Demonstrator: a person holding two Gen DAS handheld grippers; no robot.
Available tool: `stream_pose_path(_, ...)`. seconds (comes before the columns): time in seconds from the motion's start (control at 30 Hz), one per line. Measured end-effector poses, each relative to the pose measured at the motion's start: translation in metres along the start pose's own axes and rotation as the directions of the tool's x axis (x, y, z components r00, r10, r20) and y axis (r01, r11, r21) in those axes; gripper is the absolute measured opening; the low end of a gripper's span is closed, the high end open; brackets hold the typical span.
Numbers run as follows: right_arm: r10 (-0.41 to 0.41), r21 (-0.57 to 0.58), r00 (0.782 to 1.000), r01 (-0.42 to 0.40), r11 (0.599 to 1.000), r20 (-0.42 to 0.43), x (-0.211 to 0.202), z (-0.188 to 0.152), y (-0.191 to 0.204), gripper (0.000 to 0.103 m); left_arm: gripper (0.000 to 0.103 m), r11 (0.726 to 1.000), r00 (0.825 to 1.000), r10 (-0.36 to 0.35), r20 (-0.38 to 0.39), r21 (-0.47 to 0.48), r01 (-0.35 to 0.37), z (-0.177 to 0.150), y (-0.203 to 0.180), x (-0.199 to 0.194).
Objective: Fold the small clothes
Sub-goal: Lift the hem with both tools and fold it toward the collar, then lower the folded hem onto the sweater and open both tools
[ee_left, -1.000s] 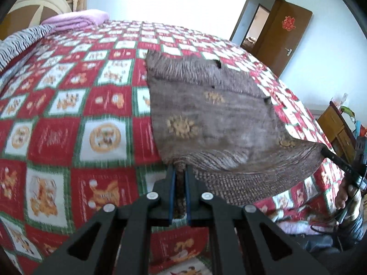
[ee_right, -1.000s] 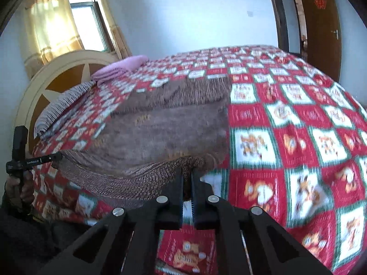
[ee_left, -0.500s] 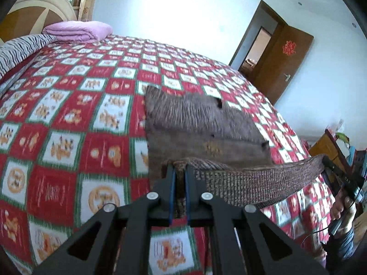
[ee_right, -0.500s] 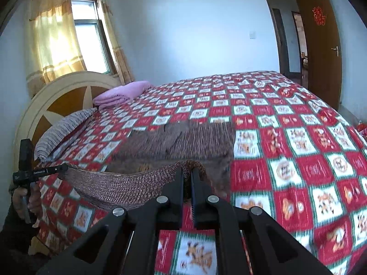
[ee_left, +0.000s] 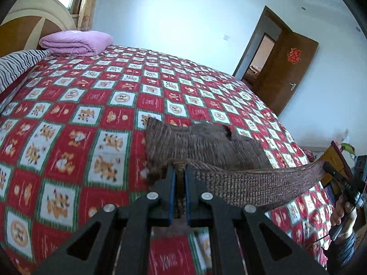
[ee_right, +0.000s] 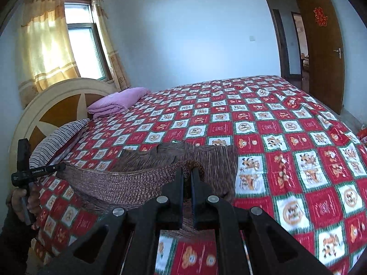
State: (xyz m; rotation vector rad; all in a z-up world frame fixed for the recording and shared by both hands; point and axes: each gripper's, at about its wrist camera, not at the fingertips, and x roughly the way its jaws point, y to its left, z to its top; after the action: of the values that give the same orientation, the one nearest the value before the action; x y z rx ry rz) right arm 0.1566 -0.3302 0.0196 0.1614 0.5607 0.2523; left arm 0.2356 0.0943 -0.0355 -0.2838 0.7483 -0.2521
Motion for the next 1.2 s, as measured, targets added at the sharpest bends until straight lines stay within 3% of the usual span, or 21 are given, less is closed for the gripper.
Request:
stream_pose_path(0.33,-0.066,0.042,0.987,0.073,0.996,-0.144,0.111,0.014,-0.032,0.005,0.008,0.997,0.993,0.049,-0.109,0.058,-0.043,0.038,0.005,0.092)
stream_pose_path(0.43,-0.098,0.07,0.976,0.113,0.991,-0.193,0.142,0.01,-0.049,0.005,0.008,0.996,0.985,0.072,-0.16,0.068,-0.062,0.043,0.007,0.131)
stream_pose_path(0.6,-0.152,0.072,0.952,0.177,0.982,-0.265,0.19,0.004,-0.071,0.005,0.011,0.981,0.966,0.169,-0.198,0.132,-0.144,0.037,0.009,0.187)
stream_pose_path(0.7,-0.163,0.054,0.93,0.191,0.98,-0.33,0.222,-0.002,-0.08,0.005,0.015,0.973,0.953,0.216,-0.213,0.129,-0.192,0.036,0.02,0.195)
stream_pose_path(0.73,-0.169,0.058,0.929,0.199,0.978,-0.329,0.226,-0.003,-0.082,0.006,0.017,0.979,0.958,0.194,-0.209,0.11,-0.174,0.036,0.025,0.189)
stream_pose_path(0.8,-0.164,0.086,0.934,0.201,0.976,-0.316,0.23,-0.003,-0.087,0.015,0.03,0.979,0.966,0.197,-0.169,0.092,-0.183,0.037,0.036,0.17)
stream_pose_path(0.83,-0.169,0.089,0.933,0.206,0.974,-0.318,0.229,-0.003,-0.087,0.022,0.044,0.976,0.966,0.207,-0.154,0.094,-0.194,0.038,0.039,0.166)
stream_pose_path(0.87,-0.178,0.082,0.931,0.214,0.973,-0.319,0.227,-0.003,-0.085,0.041,0.055,0.974,0.968,0.216,-0.131,0.103,-0.203,0.035,0.043,0.155)
stream_pose_path(0.9,-0.183,0.071,0.932,0.214,0.974,-0.312,0.224,-0.003,-0.08,0.055,0.06,0.97,0.969,0.223,-0.11,0.121,-0.209,0.03,0.046,0.144)
stream_pose_path(0.93,-0.181,0.058,0.938,0.207,0.977,-0.296,0.22,-0.004,-0.075,0.056,0.064,0.967,0.969,0.226,-0.101,0.14,-0.211,0.026,0.047,0.139)
stream_pose_path(1.1,-0.185,-0.117,0.948,0.159,0.98,-0.259,0.201,-0.011,-0.043,0.056,0.064,0.944,0.972,0.199,-0.128,0.292,-0.155,-0.004,0.038,0.135)
stream_pose_path(1.2,-0.217,-0.226,0.938,0.157,0.961,-0.272,0.202,-0.018,-0.037,0.056,0.064,0.901,0.967,0.235,-0.097,0.396,-0.18,-0.011,0.024,0.143)
